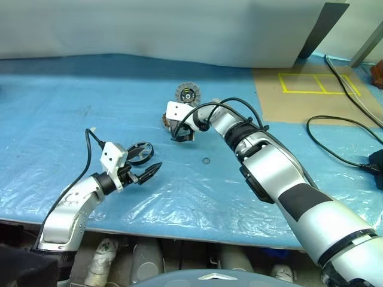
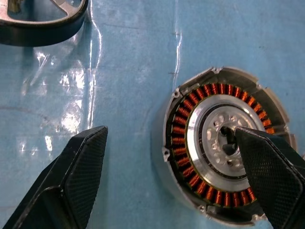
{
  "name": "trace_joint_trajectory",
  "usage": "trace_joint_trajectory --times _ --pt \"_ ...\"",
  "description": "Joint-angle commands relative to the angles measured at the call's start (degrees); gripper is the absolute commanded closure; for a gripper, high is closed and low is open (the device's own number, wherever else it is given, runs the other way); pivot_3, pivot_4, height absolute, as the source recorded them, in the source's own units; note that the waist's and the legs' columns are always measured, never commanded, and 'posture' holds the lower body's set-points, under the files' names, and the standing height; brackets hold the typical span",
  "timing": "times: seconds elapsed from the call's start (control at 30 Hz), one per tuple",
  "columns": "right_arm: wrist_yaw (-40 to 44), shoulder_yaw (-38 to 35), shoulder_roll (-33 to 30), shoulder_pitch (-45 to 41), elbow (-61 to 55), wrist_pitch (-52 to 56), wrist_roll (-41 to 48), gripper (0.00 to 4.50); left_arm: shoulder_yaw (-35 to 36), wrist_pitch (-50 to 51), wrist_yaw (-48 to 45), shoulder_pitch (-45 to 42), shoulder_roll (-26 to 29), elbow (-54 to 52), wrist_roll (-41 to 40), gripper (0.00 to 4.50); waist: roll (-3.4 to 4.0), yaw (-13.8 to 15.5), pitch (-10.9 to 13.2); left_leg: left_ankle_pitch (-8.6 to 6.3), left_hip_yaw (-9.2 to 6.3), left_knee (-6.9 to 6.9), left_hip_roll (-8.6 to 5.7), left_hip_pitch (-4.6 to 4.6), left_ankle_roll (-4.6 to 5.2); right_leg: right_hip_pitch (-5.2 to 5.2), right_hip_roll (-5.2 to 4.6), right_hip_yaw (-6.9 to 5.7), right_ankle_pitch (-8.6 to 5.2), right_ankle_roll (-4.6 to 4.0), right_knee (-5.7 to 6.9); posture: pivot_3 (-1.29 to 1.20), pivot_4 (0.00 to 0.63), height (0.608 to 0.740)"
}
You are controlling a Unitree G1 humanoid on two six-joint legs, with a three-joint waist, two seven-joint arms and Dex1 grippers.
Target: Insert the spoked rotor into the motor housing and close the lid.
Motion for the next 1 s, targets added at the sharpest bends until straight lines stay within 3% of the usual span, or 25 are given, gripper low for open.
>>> trace_joint_trajectory --times 0.03,0.4,0.5,0.7,1.0 --pt "-3.4 -0.9 0.8 -1.4 0.2 1.0 -1.0 0.03 0.0 0.2 0.4 -0.1 0.1 -3.0 -0.7 0.00 0.00 0.0 0.0 0.00 0.00 0.00 -0.01 0.00 0.00 0.00 0.00 0.00 0.00 0.00 0.00 0.00 0.150 0.740" --pt "-2.4 -1.6 2.1 0.8 0.6 3.4 -1.9 0.03 -1.2 1.4 1.6 0.5 -0.5 -4.5 -0.6 0.00 0.03 0.0 0.0 0.00 0.01 -0.01 0.01 0.01 -0.01 0.00 0.01 0.00 0.00 0.00 0.02 0.00 0.150 0.740" --pt "-2.1 -1.8 2.6 1.0 0.6 3.2 -1.9 0.62 -1.2 1.7 1.6 0.3 -0.5 -4.5 -0.8 0.00 0.03 0.0 0.0 0.00 0.01 0.00 0.00 0.01 -0.01 0.00 0.01 0.00 0.00 0.00 0.02 0.00 0.150 0.740" --pt "-0.2 -0.1 2.4 2.2 0.4 2.4 -3.9 2.58 -1.3 2.9 1.6 -0.1 -0.4 -5.0 -1.5 0.00 0.03 0.0 0.0 0.00 0.02 -0.01 0.00 0.03 -0.01 0.01 0.01 0.01 0.00 0.00 0.01 0.00 0.150 0.740" --pt "16.6 1.0 -1.1 1.7 -5.3 -4.1 -3.1 2.64 -1.8 5.0 -0.2 0.7 0.5 -6.9 -3.6 0.00 0.04 -0.1 0.0 -0.01 0.06 -0.02 0.00 0.20 0.00 0.12 0.01 0.06 -0.01 0.00 0.04 0.00 0.150 0.740"
